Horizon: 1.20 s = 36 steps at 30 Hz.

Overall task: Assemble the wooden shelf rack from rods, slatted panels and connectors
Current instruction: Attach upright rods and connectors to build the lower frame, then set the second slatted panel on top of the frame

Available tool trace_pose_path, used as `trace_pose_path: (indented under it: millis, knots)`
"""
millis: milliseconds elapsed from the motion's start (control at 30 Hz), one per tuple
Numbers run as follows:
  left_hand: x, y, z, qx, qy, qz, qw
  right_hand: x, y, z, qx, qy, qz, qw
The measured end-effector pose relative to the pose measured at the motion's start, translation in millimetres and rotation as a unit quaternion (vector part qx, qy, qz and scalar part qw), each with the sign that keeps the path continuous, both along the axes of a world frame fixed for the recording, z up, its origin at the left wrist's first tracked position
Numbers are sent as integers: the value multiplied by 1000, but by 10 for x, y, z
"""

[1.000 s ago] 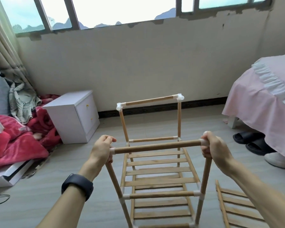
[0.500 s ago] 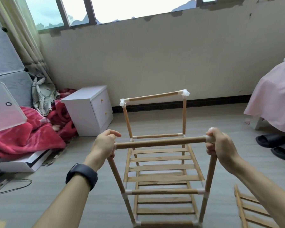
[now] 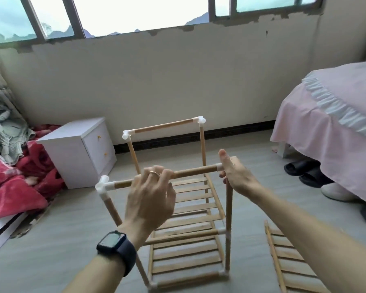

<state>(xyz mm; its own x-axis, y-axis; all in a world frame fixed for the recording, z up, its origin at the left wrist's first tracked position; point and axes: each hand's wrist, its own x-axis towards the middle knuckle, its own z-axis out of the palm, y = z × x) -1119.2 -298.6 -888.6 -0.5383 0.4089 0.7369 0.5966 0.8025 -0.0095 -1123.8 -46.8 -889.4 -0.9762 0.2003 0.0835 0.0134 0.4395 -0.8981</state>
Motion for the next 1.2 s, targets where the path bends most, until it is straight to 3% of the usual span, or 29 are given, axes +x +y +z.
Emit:
trace_pose_path:
  millis: [67,133,200,333,500,700,967,1100,1200]
  knots:
    - [154,320,-160,-76,-31,-52,995,63,66,12,25,-31,21,999]
    - [261,600,-348,-143,-60,-84,984,139,215,-52,-13,-40,34,999]
    - [296,842,-571,-180,-79,-111,974,254,440,-197,-59,-53,0,997]
    - [390,1374,-1090,-236,-164,-167,943,551,1064,-896,-40,-136,-95,985]
    - [451,2038,-1924,-222,-349,-173,894,1018,1721,-2155,95,-334,-132,929]
    - [243,2507,-2851,-280,-511,-120,804,1275,2031,-3237,185,-470,-46,862]
    - [113,2503,-3967,-396,-599,-54,694,1197,2087,-4003,329,-467,21,821]
    - [144,2447,-4148,-401,-599,-52,691,1108,2110,-4162,372,-444,29,815]
    - [17,2544,-4045,-330,-645,-49,688,1042,2106,-4131,399,-421,51,813]
